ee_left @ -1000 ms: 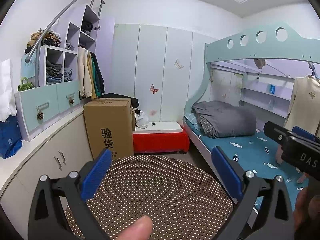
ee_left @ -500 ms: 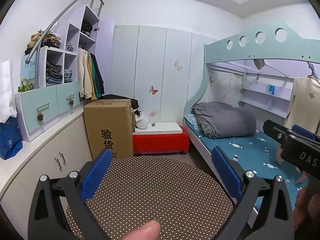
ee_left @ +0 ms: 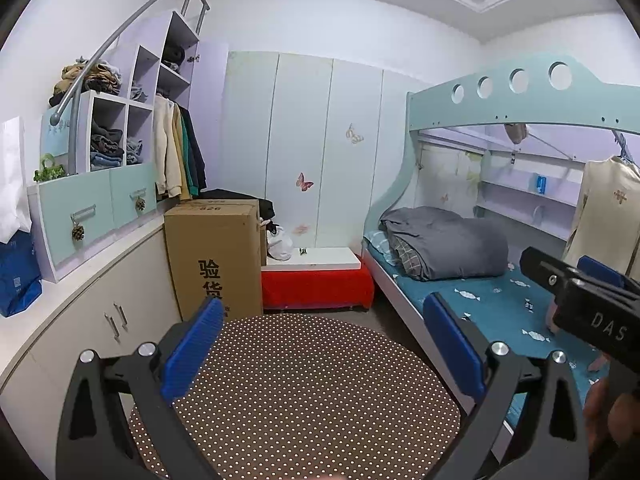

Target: Collect trash

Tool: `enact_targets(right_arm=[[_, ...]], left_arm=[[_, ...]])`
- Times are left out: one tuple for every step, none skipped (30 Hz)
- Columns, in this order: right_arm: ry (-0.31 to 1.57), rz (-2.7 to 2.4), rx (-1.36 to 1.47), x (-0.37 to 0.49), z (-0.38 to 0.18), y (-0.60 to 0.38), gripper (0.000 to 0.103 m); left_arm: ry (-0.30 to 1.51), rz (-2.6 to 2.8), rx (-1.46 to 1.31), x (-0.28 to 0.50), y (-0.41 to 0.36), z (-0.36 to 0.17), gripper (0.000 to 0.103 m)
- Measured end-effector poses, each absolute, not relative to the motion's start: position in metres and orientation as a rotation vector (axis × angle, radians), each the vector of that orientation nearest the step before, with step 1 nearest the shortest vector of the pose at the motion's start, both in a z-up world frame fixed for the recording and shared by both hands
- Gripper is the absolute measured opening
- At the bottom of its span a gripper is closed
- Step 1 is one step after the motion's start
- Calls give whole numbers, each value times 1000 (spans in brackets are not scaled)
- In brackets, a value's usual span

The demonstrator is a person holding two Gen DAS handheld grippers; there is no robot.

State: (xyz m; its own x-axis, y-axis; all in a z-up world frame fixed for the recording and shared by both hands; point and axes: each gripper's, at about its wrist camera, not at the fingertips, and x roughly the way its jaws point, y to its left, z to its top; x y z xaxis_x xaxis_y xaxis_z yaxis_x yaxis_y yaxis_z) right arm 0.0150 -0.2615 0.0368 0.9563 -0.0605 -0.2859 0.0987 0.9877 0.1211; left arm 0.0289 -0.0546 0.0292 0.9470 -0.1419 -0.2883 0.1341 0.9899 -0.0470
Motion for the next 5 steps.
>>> enact_targets(right_arm=[[286,-82,135,15,37,-261,97],[285,-82,135,15,37,-261,97],[285,-83,134,15,38,-261,97],[285,-81,135,15,37,-261,97],[285,-81,135,15,37,-261,97]], left_arm=[[294,-140,-26,28,-55,29,98],[293,-138,-25,28,-55,30,98],[292,-137,-25,28,-55,30,98],[293,-137,-26,28,-55,30,98],[293,-138,-28,29,-54,31,98]])
